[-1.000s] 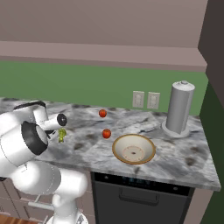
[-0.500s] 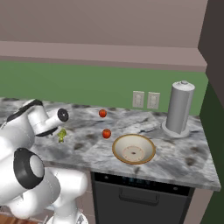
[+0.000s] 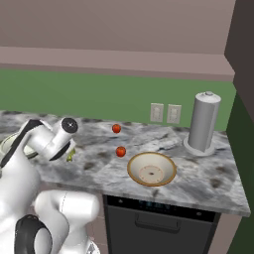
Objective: Pick both bowls and place them on the counter. Then place the apple in one bowl and place the broccoli in the other bowl.
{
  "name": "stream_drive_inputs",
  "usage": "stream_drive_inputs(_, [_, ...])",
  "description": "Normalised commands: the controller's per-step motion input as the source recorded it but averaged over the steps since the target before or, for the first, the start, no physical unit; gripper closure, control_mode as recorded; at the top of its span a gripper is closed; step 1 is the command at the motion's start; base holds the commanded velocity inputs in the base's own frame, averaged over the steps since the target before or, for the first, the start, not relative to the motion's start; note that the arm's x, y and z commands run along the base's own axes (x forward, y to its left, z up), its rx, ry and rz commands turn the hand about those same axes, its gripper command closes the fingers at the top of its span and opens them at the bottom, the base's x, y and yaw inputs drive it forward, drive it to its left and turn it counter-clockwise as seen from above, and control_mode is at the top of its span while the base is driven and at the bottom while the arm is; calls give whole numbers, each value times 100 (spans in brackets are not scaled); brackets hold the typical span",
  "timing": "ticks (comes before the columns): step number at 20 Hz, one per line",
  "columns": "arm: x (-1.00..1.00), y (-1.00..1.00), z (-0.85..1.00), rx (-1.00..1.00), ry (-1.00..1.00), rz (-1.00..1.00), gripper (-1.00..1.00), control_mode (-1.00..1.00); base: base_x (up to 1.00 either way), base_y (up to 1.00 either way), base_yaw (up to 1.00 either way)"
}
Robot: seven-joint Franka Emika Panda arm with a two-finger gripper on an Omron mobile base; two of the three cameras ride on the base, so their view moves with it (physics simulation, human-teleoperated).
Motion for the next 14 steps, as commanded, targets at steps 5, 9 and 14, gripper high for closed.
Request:
stream_drive_inputs(5, [-19,-46,14,-24,0,4,-100,-100,0,0,0])
stream_drive_inputs(9, [0,-35,0,-22,5,10,-100,-100,0,0,0])
stream_drive_inputs(14, [0,-23,-6,-19,6,12,-100,-100,0,0,0])
